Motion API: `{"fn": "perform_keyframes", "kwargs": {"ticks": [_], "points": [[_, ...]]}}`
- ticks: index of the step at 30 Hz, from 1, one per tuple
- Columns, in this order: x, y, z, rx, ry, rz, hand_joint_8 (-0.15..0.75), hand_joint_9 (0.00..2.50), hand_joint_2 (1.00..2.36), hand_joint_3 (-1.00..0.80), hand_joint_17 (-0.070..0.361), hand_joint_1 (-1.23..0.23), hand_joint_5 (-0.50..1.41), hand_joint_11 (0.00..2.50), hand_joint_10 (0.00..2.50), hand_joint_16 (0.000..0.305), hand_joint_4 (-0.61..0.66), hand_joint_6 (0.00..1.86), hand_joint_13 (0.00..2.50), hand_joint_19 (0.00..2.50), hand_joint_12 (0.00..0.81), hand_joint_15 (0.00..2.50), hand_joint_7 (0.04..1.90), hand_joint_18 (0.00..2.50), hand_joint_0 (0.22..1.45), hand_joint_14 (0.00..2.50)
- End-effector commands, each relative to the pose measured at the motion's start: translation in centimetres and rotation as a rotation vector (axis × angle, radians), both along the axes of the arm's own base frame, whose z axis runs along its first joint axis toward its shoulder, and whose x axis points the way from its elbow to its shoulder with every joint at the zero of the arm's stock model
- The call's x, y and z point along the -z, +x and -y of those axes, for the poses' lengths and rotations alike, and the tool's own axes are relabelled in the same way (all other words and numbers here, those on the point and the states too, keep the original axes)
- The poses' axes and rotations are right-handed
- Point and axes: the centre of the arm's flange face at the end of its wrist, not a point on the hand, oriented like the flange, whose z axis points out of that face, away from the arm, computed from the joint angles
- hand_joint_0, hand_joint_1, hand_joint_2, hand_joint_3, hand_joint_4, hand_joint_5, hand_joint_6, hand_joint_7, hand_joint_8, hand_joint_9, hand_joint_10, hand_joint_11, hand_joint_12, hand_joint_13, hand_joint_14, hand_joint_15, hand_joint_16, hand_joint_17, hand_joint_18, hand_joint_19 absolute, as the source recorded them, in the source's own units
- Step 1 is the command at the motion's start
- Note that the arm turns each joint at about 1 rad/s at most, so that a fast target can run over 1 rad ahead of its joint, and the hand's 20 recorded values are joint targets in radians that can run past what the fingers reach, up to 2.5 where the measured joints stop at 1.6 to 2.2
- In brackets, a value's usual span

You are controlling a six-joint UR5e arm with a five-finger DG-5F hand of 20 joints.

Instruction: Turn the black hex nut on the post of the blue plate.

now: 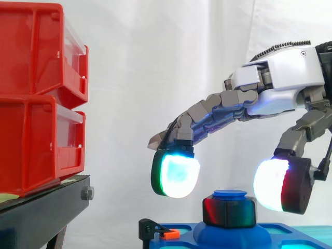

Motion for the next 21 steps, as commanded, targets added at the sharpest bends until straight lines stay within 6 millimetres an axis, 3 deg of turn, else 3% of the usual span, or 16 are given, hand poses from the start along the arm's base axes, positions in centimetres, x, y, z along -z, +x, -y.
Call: {"fn": "perform_keyframes", "kwargs": {"ticks": [1,10,21], "points": [[0.2,0.2,-0.3,-0.002,0.000,0.014,0.188,0.15,1.00,-0.50,0.121,-0.79,-0.25,0.00,0.00,0.054,0.11,0.50,0.23,0.05,0.335,0.04,0.86,0.03,0.48,0.00],[1.7,0.2,-0.6,0.001,0.000,0.034,0.172,0.18,1.00,-0.50,0.109,-0.83,-0.25,0.00,0.00,0.048,0.09,0.50,0.28,0.03,0.316,0.02,0.88,0.08,0.56,0.00],[2.0,-0.3,0.0,0.003,-0.004,-0.003,0.193,0.20,1.00,-0.50,0.115,-0.80,-0.24,0.00,0.00,0.051,0.16,0.50,0.29,0.04,0.331,0.03,0.99,0.11,0.49,0.00]]}}
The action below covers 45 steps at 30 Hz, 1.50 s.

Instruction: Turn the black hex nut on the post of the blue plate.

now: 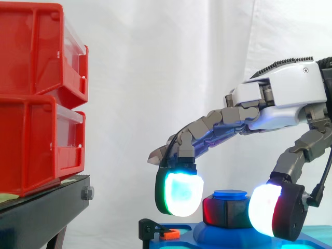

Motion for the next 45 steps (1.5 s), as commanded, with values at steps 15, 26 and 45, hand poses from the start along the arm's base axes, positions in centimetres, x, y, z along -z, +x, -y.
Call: {"fn": "perform_keyframes", "kwargs": {"ticks": [15,26,45], "points": [[0.25,-0.42,0.63,0.001,-0.006,-0.025,0.199,0.21,1.00,-0.50,0.116,-0.76,-0.24,0.00,0.00,0.051,0.16,0.50,0.31,0.05,0.332,0.04,0.98,0.11,0.51,0.00],[0.27,-0.47,0.87,0.005,-0.006,-0.026,0.187,0.23,1.00,-0.46,0.109,-0.79,-0.22,0.00,0.00,0.048,0.15,0.50,0.32,0.06,0.313,0.04,1.07,0.13,0.57,0.00],[0.24,-0.45,0.97,0.005,-0.006,-0.023,0.184,0.24,1.01,-0.40,0.106,-0.80,-0.21,0.00,0.00,0.047,0.12,0.50,0.34,0.06,0.308,0.04,1.16,0.15,0.60,0.00]]}}
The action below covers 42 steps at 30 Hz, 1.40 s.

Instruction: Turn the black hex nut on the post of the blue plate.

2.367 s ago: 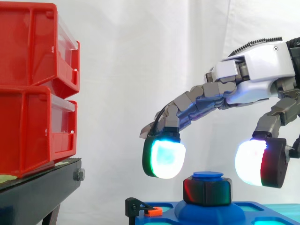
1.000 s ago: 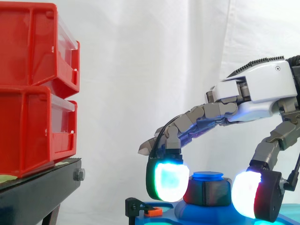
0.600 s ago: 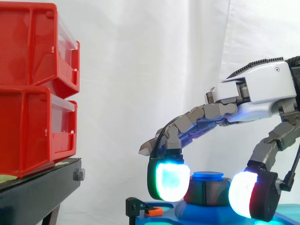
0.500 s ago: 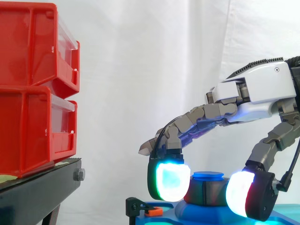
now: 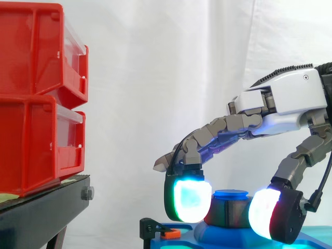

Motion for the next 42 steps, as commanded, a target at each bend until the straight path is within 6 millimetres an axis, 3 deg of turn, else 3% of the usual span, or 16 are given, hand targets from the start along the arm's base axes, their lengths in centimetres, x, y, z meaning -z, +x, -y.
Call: {"fn": "perform_keyframes", "kwargs": {"ticks": [1,9,17,27,33,39,40,42], "points": [[0.0,0.0,0.0,0.000,0.000,0.002,0.184,0.24,1.01,-0.40,0.106,-0.80,-0.21,0.00,0.00,0.047,0.12,0.50,0.34,0.06,0.308,0.04,1.16,0.16,0.60,0.00],[-0.1,0.1,0.0,0.000,0.000,0.009,0.183,0.24,1.00,-0.44,0.107,-0.81,-0.22,0.00,0.00,0.048,0.13,0.50,0.34,0.07,0.308,0.05,1.11,0.15,0.59,0.00],[0.0,0.1,0.0,0.000,0.000,0.005,0.207,0.22,1.00,-0.50,0.120,-0.75,-0.24,0.00,0.00,0.053,0.16,0.50,0.30,0.08,0.345,0.06,0.94,0.12,0.48,0.00],[-5.8,0.3,-1.2,-0.016,-0.019,-0.039,0.233,0.18,1.00,-0.50,0.135,-0.59,-0.24,0.00,0.00,0.060,0.15,0.50,0.24,0.07,0.377,0.05,0.82,0.03,0.42,0.00],[-9.3,-2.1,-1.6,-0.038,-0.114,-0.107,0.235,0.18,1.00,-0.50,0.136,-0.54,-0.23,0.00,0.00,0.060,0.15,0.50,0.22,0.08,0.380,0.04,0.79,0.00,0.42,0.00],[-10.5,-4.7,-1.3,-0.024,-0.139,-0.130,0.183,0.08,1.00,-0.50,0.131,-0.49,-0.24,0.00,0.00,0.058,0.10,0.50,0.04,0.06,0.350,0.01,0.66,0.00,0.44,0.00],[-10.8,-5.6,-1.2,-0.022,-0.138,-0.131,0.182,0.08,1.00,-0.50,0.131,-0.49,-0.24,0.00,0.00,0.058,0.09,0.50,0.03,0.06,0.350,0.01,0.66,0.00,0.44,0.00],[-11.3,-9.2,-0.9,0.016,-0.110,-0.090,0.180,0.08,1.00,-0.50,0.131,-0.48,-0.23,0.00,0.00,0.058,0.10,0.50,0.02,0.06,0.347,0.01,0.66,0.00,0.44,0.00]]}}
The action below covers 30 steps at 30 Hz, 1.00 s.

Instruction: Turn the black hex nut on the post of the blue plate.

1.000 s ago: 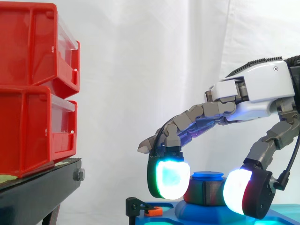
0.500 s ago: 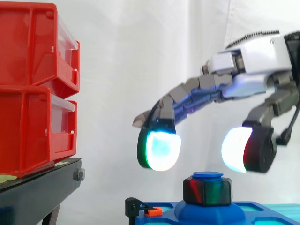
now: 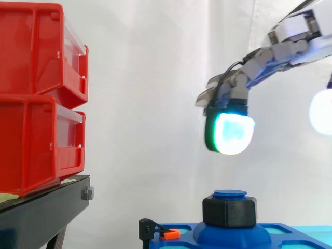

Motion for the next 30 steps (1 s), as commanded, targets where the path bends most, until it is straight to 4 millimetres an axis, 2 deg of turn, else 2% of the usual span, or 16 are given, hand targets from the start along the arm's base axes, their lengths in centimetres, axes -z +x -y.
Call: {"fn": "perform_keyframes", "kwargs": {"ticks": [1,8,13,15,30], "points": [[-0.3,-4.8,0.4,0.046,0.029,0.043,0.180,0.08,1.00,-0.50,0.132,-0.48,-0.23,0.00,0.00,0.059,0.10,0.50,0.01,0.05,0.347,0.01,0.66,0.00,0.44,0.00],[-0.2,-11.9,0.2,0.149,0.141,0.248,0.182,0.08,1.00,-0.50,0.132,-0.47,-0.23,0.00,0.00,0.059,0.11,0.50,0.01,0.06,0.351,0.01,0.65,0.00,0.43,0.00],[0.2,-12.5,0.0,0.171,0.202,0.210,0.182,0.08,1.00,-0.50,0.132,-0.47,-0.23,0.00,0.00,0.059,0.10,0.50,0.00,0.06,0.355,0.02,0.65,0.00,0.43,0.00],[0.5,-12.9,0.1,0.194,0.290,0.159,0.180,0.07,1.00,-0.50,0.132,-0.47,-0.23,0.00,0.00,0.059,0.10,0.50,0.00,0.06,0.355,0.01,0.64,0.00,0.44,0.00],[0.4,-12.6,0.6,0.313,0.592,0.169,0.141,0.00,1.00,-0.50,0.130,-0.46,-0.26,0.00,0.00,0.058,0.01,0.50,0.00,0.04,0.342,0.01,0.59,0.00,0.44,0.00]]}}
